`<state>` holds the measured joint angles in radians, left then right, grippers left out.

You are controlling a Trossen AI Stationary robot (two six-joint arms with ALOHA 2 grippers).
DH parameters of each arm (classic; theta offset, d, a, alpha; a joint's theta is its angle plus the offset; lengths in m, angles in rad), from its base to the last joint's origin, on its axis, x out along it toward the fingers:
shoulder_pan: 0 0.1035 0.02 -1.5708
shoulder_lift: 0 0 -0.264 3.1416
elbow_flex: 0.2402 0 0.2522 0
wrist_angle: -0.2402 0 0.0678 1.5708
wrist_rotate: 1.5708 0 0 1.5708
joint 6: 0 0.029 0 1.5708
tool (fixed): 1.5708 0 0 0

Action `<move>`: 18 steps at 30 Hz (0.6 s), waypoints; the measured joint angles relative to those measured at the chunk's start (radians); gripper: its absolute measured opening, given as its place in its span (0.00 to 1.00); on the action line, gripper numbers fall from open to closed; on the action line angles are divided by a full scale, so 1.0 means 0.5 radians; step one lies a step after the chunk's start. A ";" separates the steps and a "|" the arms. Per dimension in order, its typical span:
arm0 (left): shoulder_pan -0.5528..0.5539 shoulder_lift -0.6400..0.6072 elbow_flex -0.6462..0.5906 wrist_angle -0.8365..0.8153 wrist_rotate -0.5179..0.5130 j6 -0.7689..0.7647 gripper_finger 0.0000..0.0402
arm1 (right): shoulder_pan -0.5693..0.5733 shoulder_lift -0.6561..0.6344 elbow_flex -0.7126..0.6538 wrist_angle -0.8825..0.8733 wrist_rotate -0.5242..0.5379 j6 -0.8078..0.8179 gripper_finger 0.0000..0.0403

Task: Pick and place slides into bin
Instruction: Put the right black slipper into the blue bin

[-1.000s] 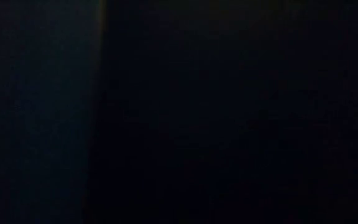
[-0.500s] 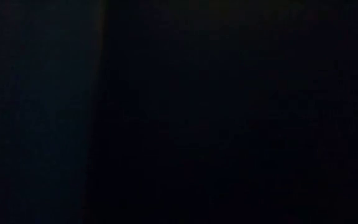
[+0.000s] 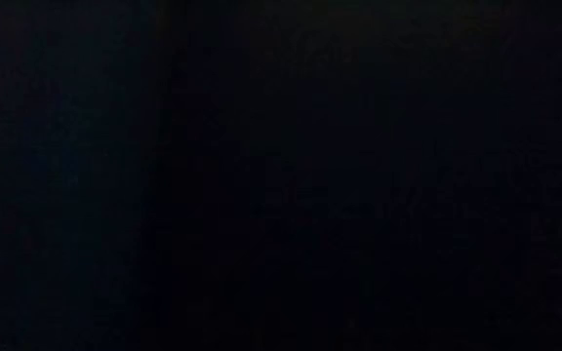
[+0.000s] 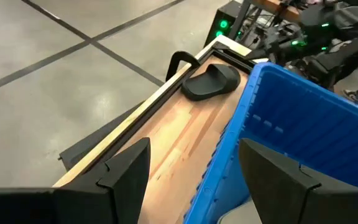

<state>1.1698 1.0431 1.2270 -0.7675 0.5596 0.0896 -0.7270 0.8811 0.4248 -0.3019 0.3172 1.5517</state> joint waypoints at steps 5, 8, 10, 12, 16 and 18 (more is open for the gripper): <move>0.033 0.030 0.000 0.004 0.014 0.015 0.58 | -0.170 0.248 0.000 0.174 -0.151 -0.097 0.81; 0.031 0.043 0.000 0.006 0.001 0.019 0.58 | -0.268 0.388 0.000 0.277 -0.229 -0.156 0.81; 0.030 0.044 0.000 0.004 0.002 0.020 0.58 | -0.335 0.482 0.000 0.343 -0.287 -0.186 0.81; 0.030 0.044 0.000 0.005 0.006 0.020 0.58 | -0.401 0.569 0.000 0.370 -0.339 -0.196 0.81; 0.030 0.044 0.000 -0.005 0.019 0.035 0.58 | -0.493 0.743 0.000 0.635 -0.488 -0.284 0.81; 0.030 0.044 0.000 -0.023 0.019 0.036 0.58 | -0.515 0.822 0.000 0.783 -0.564 -0.311 0.80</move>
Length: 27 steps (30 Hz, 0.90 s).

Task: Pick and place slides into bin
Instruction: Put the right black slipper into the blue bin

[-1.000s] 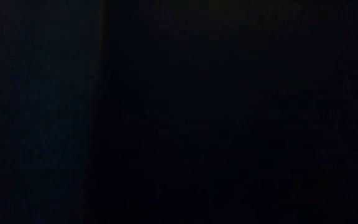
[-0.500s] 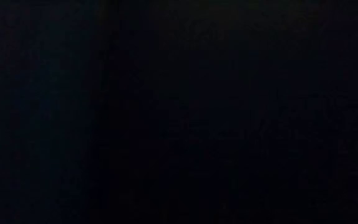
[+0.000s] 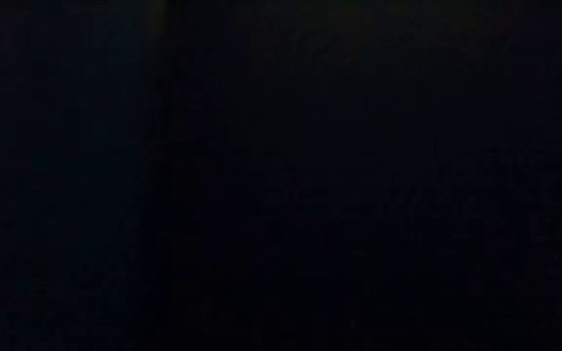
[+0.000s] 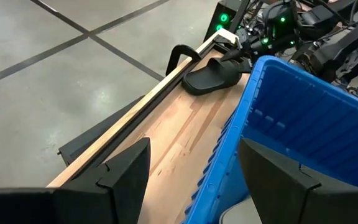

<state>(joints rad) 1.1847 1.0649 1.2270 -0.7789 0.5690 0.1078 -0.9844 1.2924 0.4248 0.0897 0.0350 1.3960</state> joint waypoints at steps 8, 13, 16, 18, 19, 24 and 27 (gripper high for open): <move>0.000 -0.002 0.000 -0.059 0.000 0.000 0.58 | -0.009 0.199 0.001 0.229 -0.058 -0.065 0.62; 0.000 -0.002 0.000 -0.088 -0.018 0.022 0.58 | -0.009 0.225 0.000 0.220 -0.077 -0.183 0.27; 0.000 -0.002 0.001 -0.097 -0.028 0.047 0.58 | -0.009 0.223 0.000 0.205 -0.111 -0.274 0.05; 0.000 -0.002 0.000 -0.097 -0.043 0.047 0.58 | -0.008 0.222 0.001 0.200 -0.113 -0.293 0.05; 0.000 -0.002 0.000 -0.098 -0.049 0.048 0.58 | -0.008 0.222 0.001 0.200 -0.116 -0.294 0.04; 0.000 -0.002 0.000 -0.109 -0.078 0.055 0.58 | 0.001 0.131 0.001 0.187 -0.108 -0.287 0.01; 0.000 -0.002 0.001 -0.126 -0.078 0.088 0.58 | 0.002 0.008 0.001 0.180 -0.071 -0.290 0.00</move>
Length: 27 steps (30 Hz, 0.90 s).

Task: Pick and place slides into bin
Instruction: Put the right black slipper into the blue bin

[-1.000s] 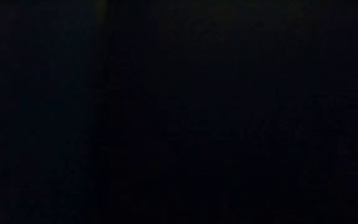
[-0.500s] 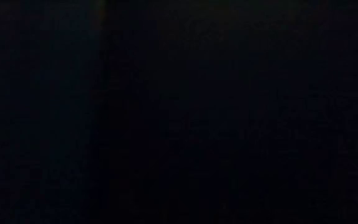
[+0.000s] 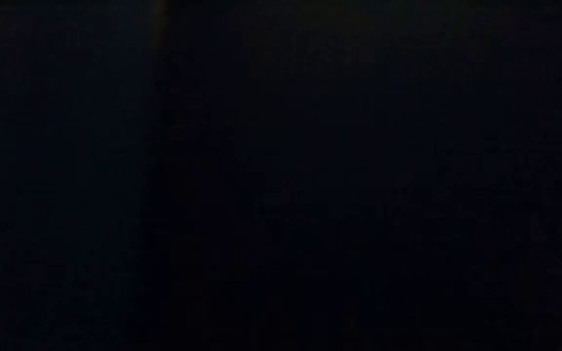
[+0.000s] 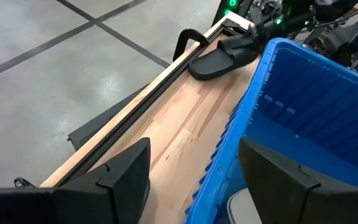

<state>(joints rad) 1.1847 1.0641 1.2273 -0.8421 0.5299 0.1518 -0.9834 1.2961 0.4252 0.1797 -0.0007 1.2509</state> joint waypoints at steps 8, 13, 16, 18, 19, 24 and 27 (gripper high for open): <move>0.000 0.000 -0.001 0.008 -0.024 0.019 0.58 | 0.003 -0.392 -0.003 -0.068 0.179 -0.042 0.00; 0.000 0.000 -0.001 0.005 -0.048 0.049 0.58 | 0.005 -0.612 -0.003 -0.084 0.216 -0.051 0.00; 0.000 0.000 -0.001 0.007 -0.052 0.049 0.58 | 0.004 -0.746 -0.003 -0.063 0.223 -0.090 0.00; 0.000 0.000 -0.001 0.002 -0.051 0.047 0.58 | 0.004 -0.836 -0.003 -0.062 0.194 -0.091 0.00; 0.000 0.000 0.000 0.003 -0.050 0.045 0.58 | 0.004 -0.882 -0.003 -0.057 0.172 -0.102 0.00; -0.001 -0.001 -0.001 0.006 -0.052 0.048 0.58 | 0.013 -1.101 -0.002 0.028 0.073 -0.115 0.00; -0.001 -0.001 -0.001 0.031 -0.049 0.047 0.58 | 0.049 -1.224 0.039 -0.016 0.082 -0.130 0.00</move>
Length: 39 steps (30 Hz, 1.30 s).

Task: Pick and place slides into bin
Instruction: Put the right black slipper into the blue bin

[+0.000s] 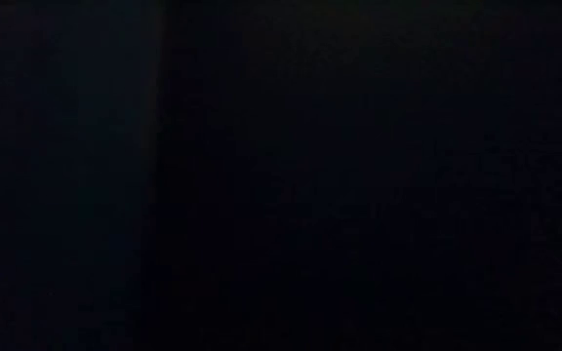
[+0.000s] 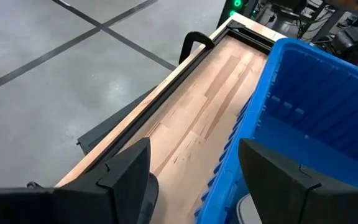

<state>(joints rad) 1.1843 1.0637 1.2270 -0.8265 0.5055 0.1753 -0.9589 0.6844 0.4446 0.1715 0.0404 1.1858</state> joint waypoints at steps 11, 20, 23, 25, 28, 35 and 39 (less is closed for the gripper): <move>0.000 0.000 0.000 -0.012 -0.053 -0.065 0.58 | 0.429 -0.038 0.494 -0.330 -0.082 -0.128 0.00; 0.000 0.000 0.000 -0.024 -0.153 -0.084 0.58 | 1.036 0.152 1.025 -1.038 0.215 -0.174 0.00; 0.000 0.000 0.000 -0.027 -0.151 -0.084 0.58 | 1.267 0.254 1.147 -1.129 0.347 -0.110 0.00; 0.000 0.000 0.000 -0.029 -0.129 -0.085 0.58 | 1.430 0.327 1.209 -1.138 0.452 -0.046 0.00; 0.000 0.000 0.000 -0.014 -0.041 -0.081 0.58 | 1.666 0.463 1.295 -1.161 0.626 0.067 0.00; 0.000 -0.035 0.000 -0.034 -0.004 -0.062 0.58 | 2.170 0.874 1.452 -1.203 0.929 0.614 0.00; -0.001 -0.086 0.000 -0.033 -0.018 -0.047 0.58 | 2.358 1.149 1.632 -1.206 0.968 0.832 0.00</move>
<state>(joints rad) 1.1839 1.0206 1.2270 -0.8429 0.4967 0.1519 0.2199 1.2590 1.2604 -0.4315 0.5243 1.6019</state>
